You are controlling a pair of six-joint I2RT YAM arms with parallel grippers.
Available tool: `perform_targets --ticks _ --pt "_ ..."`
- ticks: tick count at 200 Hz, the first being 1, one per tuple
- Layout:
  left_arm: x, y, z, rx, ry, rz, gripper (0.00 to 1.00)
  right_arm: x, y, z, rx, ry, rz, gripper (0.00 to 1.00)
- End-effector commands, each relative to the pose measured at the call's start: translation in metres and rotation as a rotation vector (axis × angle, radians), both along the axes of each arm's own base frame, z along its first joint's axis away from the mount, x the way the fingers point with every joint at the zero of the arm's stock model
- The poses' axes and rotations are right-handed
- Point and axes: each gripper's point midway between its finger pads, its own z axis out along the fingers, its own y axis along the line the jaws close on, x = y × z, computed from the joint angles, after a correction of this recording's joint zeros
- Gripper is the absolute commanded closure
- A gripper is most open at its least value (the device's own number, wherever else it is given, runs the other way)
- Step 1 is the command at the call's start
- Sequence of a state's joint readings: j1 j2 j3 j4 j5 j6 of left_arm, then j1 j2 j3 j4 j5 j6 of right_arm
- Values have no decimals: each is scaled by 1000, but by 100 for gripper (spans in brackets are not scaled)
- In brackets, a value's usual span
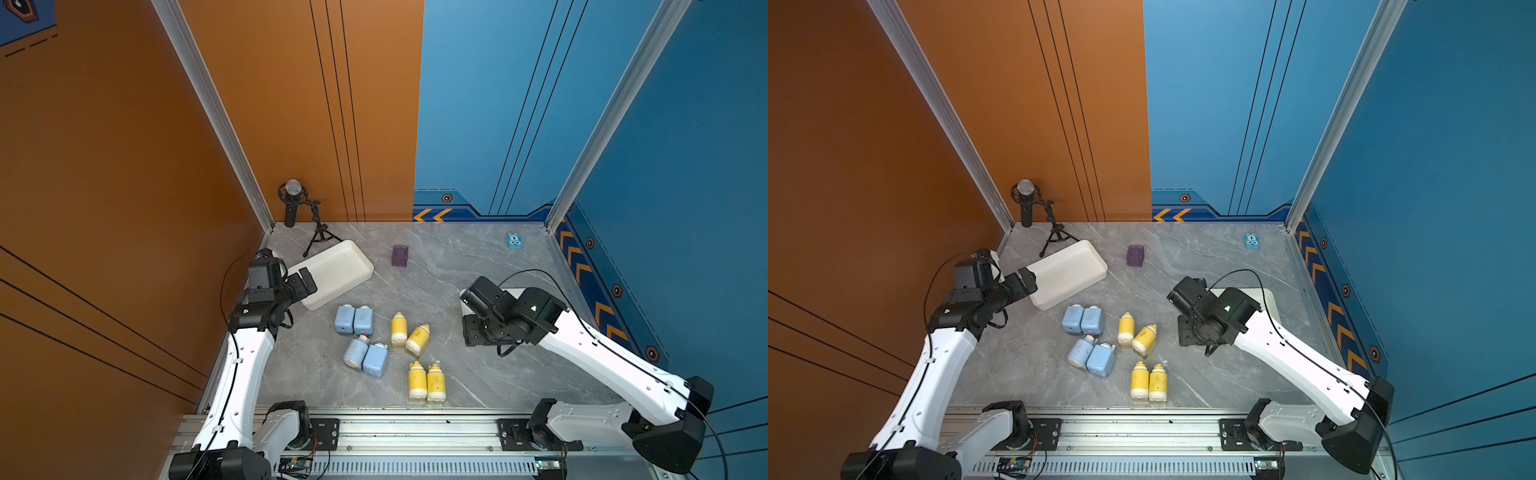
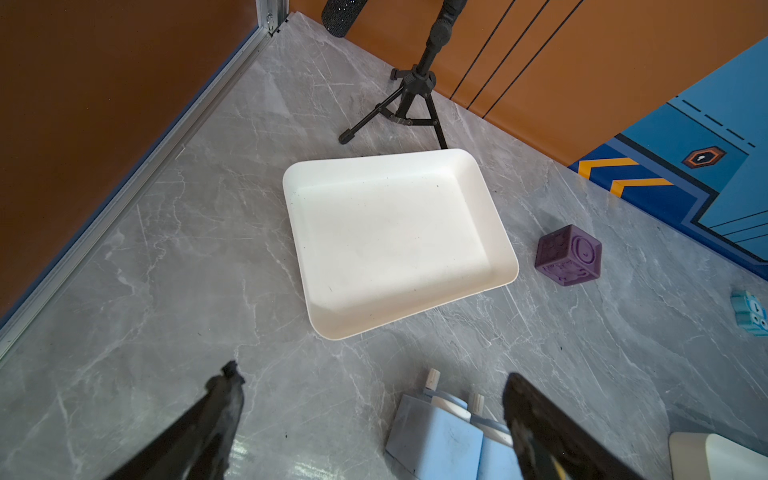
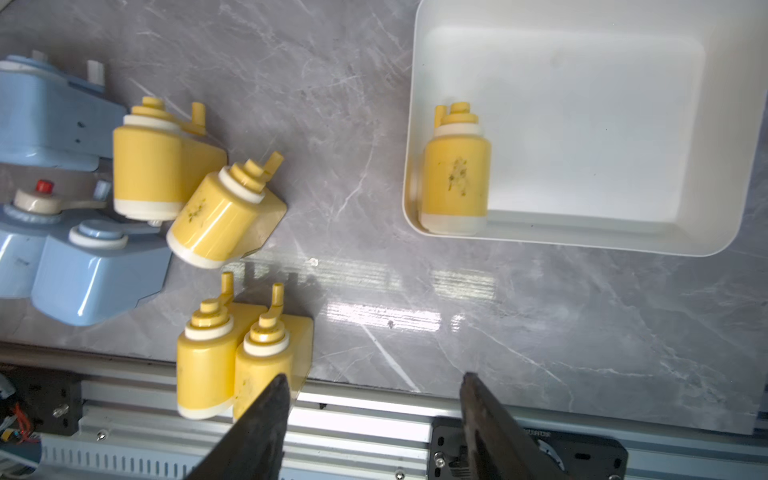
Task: Place the pencil sharpeners by color into the storage box
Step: Pick up the pencil sharpener from the center of the board.
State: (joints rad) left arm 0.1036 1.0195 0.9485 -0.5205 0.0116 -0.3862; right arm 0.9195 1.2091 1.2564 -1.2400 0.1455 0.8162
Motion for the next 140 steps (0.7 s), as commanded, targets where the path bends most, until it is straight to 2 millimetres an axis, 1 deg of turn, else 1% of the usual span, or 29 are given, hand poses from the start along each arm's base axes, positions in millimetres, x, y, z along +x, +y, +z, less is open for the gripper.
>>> perform_targets --ticks 1,24,47,99,140 --pt "-2 -4 -9 -6 29 -17 2 -24 -4 -13 -43 12 -111 34" --pt "-1 -5 -12 -14 36 -21 2 -46 17 -23 -54 1 -83 34" --pt "-1 -5 -12 -12 37 -19 2 -57 33 -36 -65 6 -72 33" --pt "-1 -6 -13 -16 41 -23 2 -61 54 -62 -53 37 -83 32" --pt "0 -6 -14 -17 44 -23 2 -58 66 -74 -44 59 -100 32"
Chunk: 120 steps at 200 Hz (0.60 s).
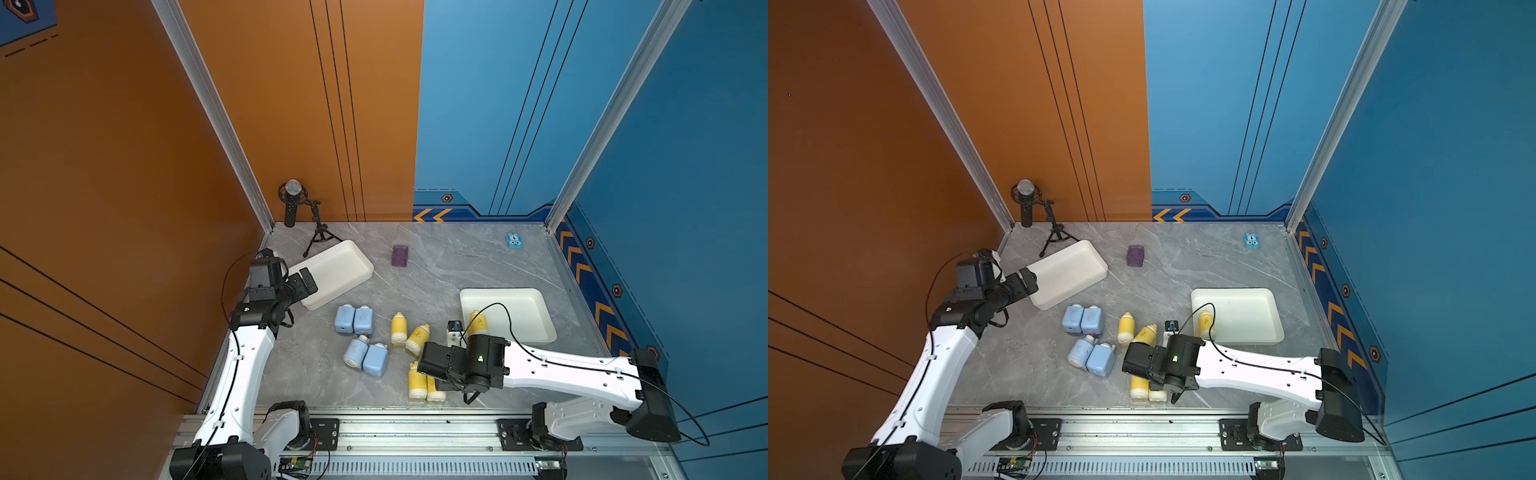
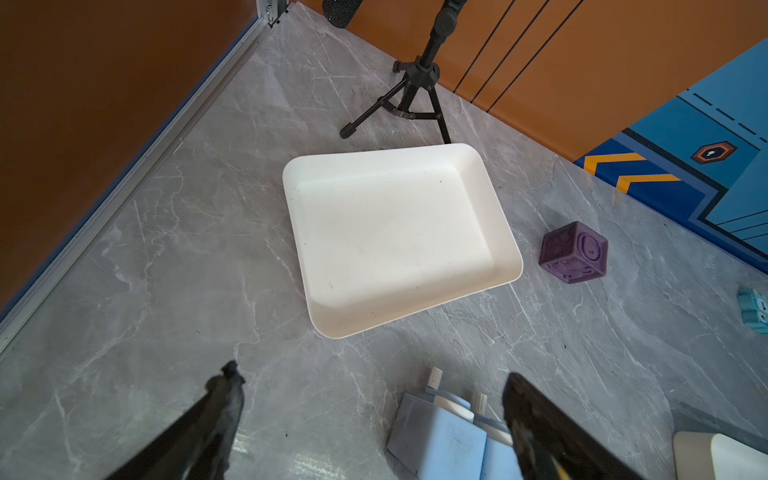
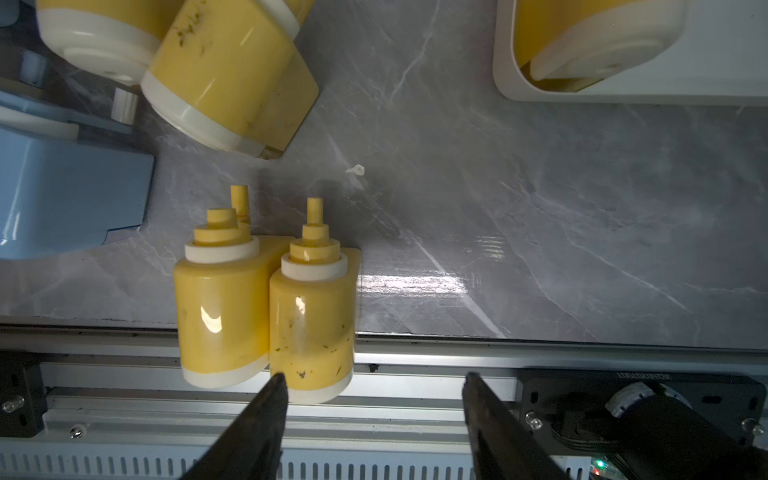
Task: Place the pencil sharpeners by color into the storage box
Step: Pick up the pencil sharpener from the center of the board.
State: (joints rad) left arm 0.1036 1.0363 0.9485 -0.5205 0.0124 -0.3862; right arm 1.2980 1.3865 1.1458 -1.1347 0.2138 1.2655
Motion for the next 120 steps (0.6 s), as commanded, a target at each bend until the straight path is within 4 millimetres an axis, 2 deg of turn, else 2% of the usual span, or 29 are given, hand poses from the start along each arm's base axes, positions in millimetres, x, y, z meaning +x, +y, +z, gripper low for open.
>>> perform_targets --ticks 1,68,120 --pt "-2 -6 -9 -15 27 -22 2 3 7 -9 17 0 -36 32" --pt "-2 -6 -8 -14 26 -22 2 0 22 -30 2 67 -21 33" --pt "-2 -6 -8 -14 24 -23 2 -2 21 -41 -9 90 -26 34"
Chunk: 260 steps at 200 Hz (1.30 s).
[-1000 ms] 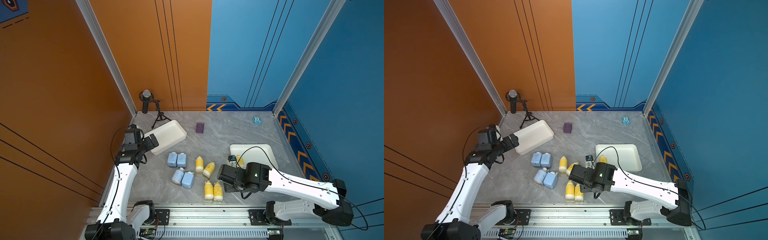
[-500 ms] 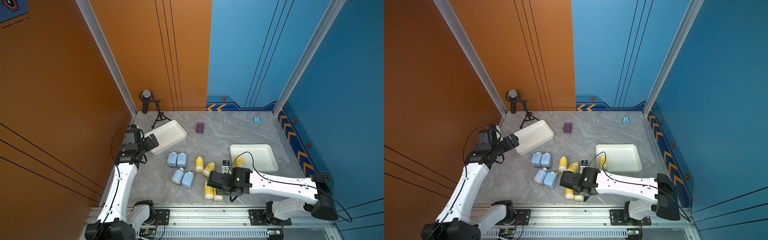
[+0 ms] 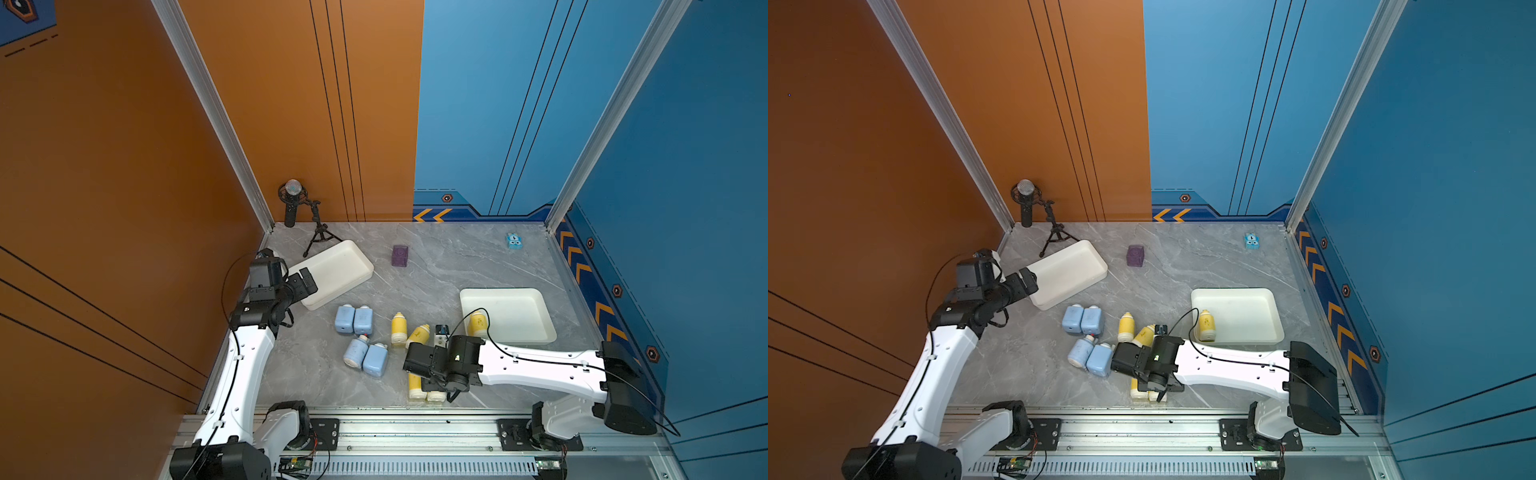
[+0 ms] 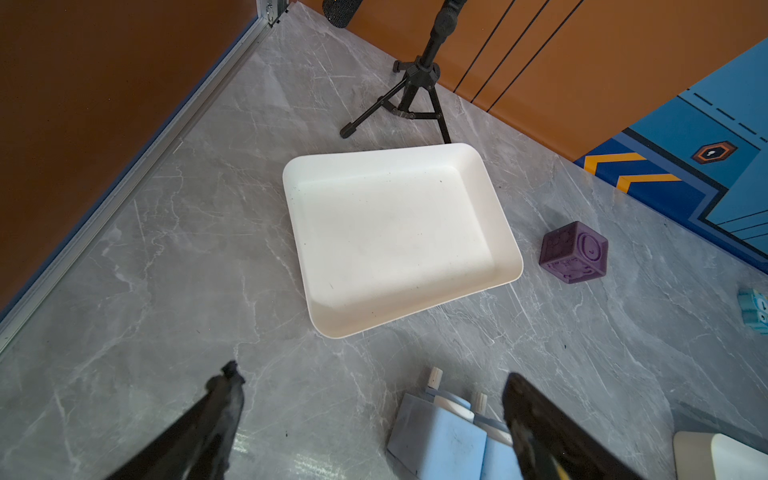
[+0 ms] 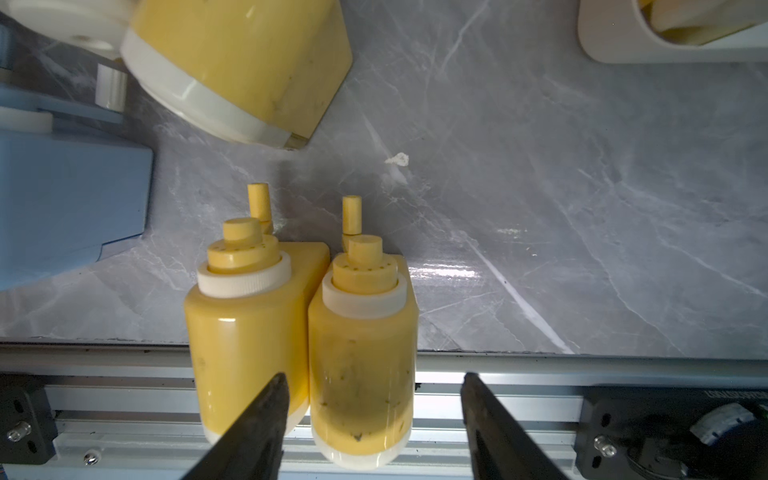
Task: Place the pencil sharpeners by color into the storage box
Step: Pick up the pencil sharpener from the center of the board.
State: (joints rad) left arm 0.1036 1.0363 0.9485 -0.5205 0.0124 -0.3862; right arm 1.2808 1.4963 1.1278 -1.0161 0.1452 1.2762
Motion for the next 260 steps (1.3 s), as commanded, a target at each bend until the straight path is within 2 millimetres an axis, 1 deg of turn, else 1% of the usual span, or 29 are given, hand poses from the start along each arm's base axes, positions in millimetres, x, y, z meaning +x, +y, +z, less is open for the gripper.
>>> perform_targets --ticks 1,36,120,153,175,196,218,241,260 --pt "-2 -6 -8 -14 24 -23 2 -2 -4 -10 -22 22 -6 34" --pt "-3 -5 -7 -13 21 -20 2 -6 -6 -18 -28 42 -6 37" --pt "-3 -5 -6 -14 19 -21 2 -5 -7 -39 -49 83 -4 40" --pt "-3 -5 -6 -12 17 -20 2 -4 -10 -49 -64 101 -4 45" --pt "-3 -5 -5 -11 16 -19 2 -3 -11 -51 -72 108 1 50" --pt "-3 -5 -5 -11 16 -19 2 -2 -9 -50 -68 109 8 57" --pt "-3 -4 -5 -12 14 -18 2 0 -9 -46 -60 106 13 62" --pt "-3 -4 -5 -15 15 -18 2 2 -14 -39 -74 104 30 65" --pt "-3 -4 -5 -15 15 -18 2 6 -18 -29 -90 99 56 66"
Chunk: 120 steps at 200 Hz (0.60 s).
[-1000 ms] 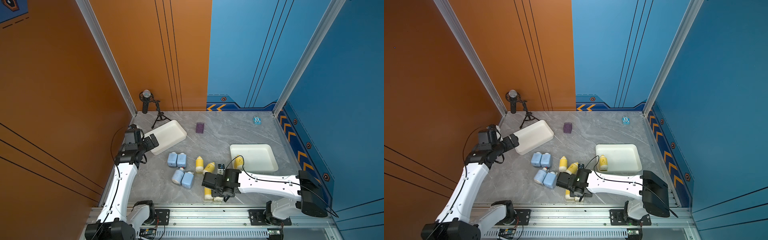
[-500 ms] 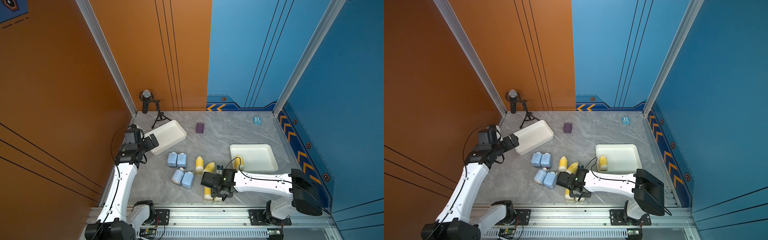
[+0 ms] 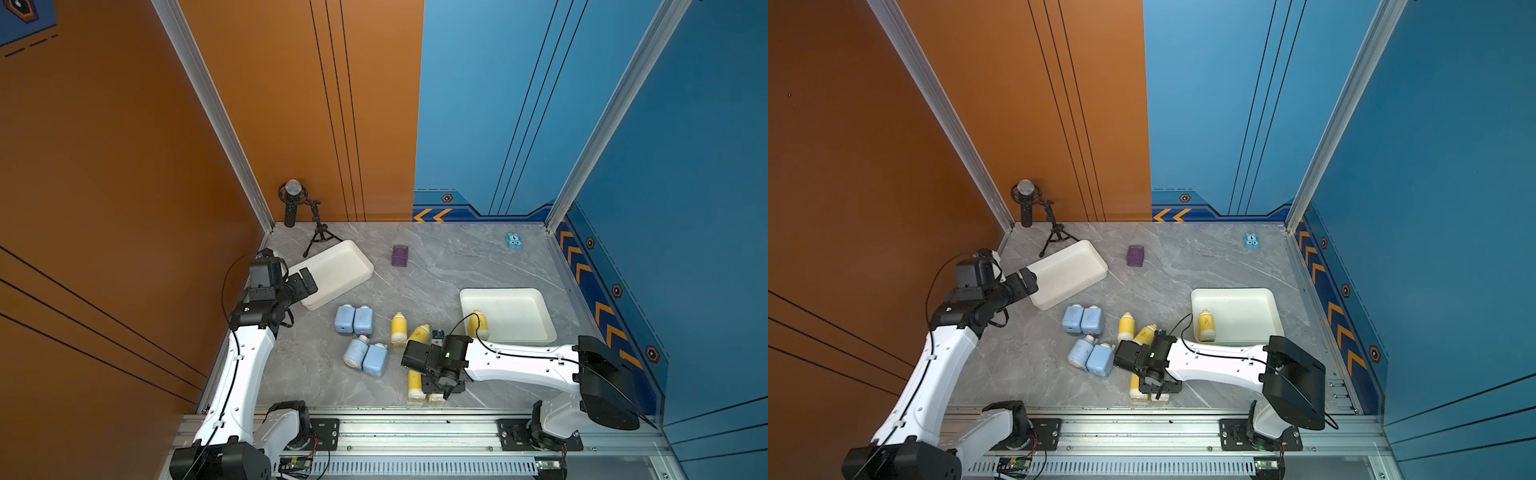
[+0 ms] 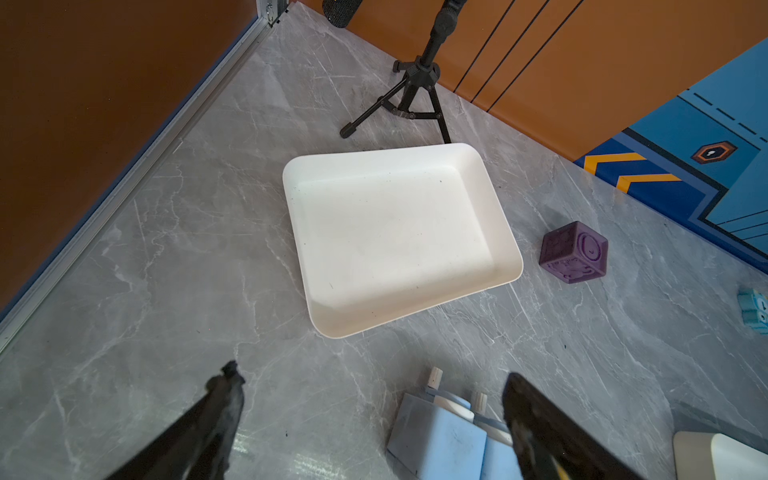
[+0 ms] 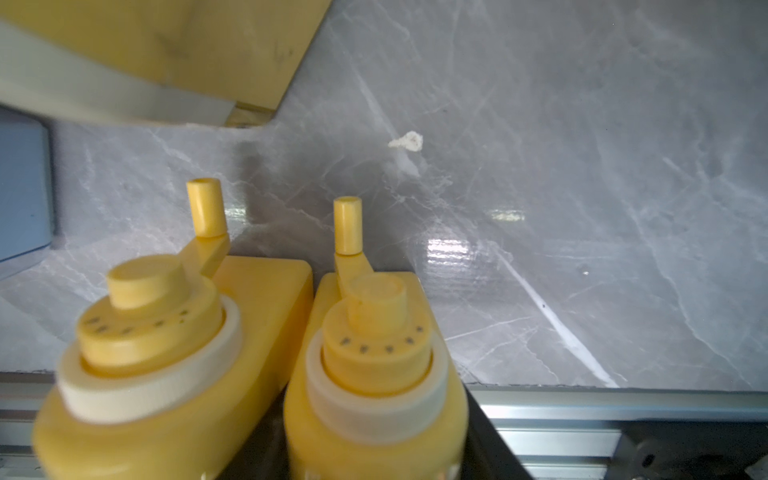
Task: Place the pencil sharpeners by color into the storage box
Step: Pick up the pencil sharpener from the center of the board.
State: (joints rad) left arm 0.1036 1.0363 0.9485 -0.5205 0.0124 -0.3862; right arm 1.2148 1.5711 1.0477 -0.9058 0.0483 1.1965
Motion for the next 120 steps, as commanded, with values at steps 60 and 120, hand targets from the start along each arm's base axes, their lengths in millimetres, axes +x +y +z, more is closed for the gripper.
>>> perform_targets --ticks 60,120 --pt "-4 -4 -3 -13 10 -16 2 23 -38 53 -69 -23 98 68" --pt "-4 -3 -3 -10 8 -16 2 59 -76 110 -51 -63 144 68"
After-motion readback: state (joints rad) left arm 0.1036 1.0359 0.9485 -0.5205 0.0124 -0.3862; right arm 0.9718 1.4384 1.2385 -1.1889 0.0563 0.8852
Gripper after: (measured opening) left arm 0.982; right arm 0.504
